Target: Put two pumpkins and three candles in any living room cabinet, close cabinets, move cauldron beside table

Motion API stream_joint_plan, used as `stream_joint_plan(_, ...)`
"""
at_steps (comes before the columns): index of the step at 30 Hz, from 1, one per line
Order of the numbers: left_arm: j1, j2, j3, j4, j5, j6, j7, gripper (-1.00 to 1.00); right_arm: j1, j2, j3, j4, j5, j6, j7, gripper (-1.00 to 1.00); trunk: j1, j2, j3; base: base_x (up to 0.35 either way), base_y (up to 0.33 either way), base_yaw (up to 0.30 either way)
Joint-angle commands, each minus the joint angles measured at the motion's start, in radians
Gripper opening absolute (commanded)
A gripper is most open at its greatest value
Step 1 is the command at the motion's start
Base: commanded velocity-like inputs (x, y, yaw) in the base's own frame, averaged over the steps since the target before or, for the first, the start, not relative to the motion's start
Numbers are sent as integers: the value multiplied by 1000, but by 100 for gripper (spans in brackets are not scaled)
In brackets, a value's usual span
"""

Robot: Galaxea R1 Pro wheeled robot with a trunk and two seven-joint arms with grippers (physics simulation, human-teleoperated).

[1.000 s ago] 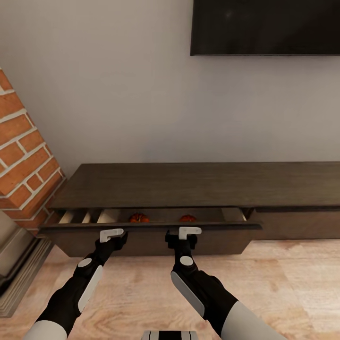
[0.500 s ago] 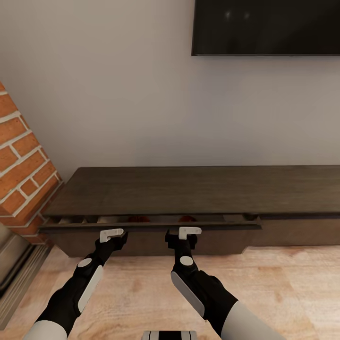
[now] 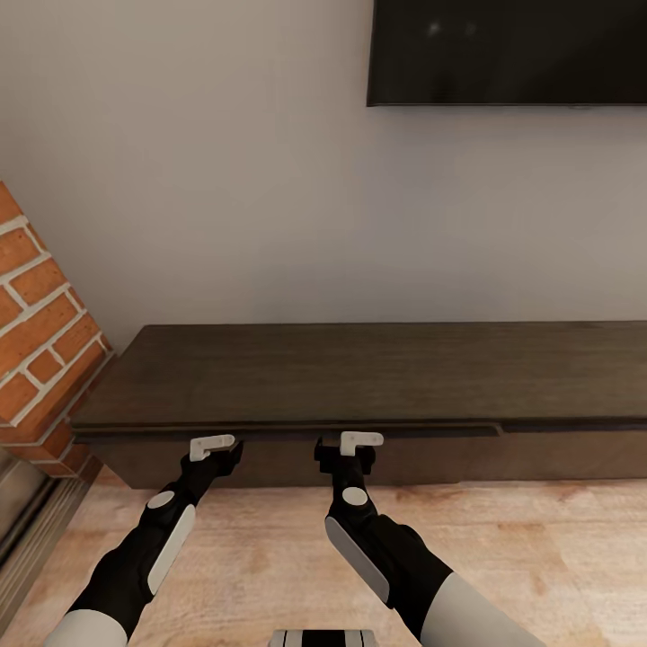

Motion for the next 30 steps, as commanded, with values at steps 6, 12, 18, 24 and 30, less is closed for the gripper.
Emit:
stream_joint_plan(6,-1,1,-2,-6,9,5,2,100,-1,0,3,-1,-2,7,-7,100,0,0,-1,9,1,0)
stream_joint_plan(12,-1,1,-2,-6,9,5,2,100,-1,0,3,-1,-2,7,-7,100,0,0,-1,70,20,0)
stream_joint_plan(18,-1,1,-2,-6,9,5,2,100,-1,0,3,-1,-2,7,-7,100,0,0,-1,-129,1,0)
stream_joint_plan(24,-1,1,-2,-8,9,5,2,100,-1,0,3,-1,-2,7,-7,100,0,0,-1,-183,0,0)
stream_joint_plan(30,-1,1,-1,-10,9,11,0,100,-1,0,3,-1,-5,10,-7,100,0,0,-1,-156,0,0)
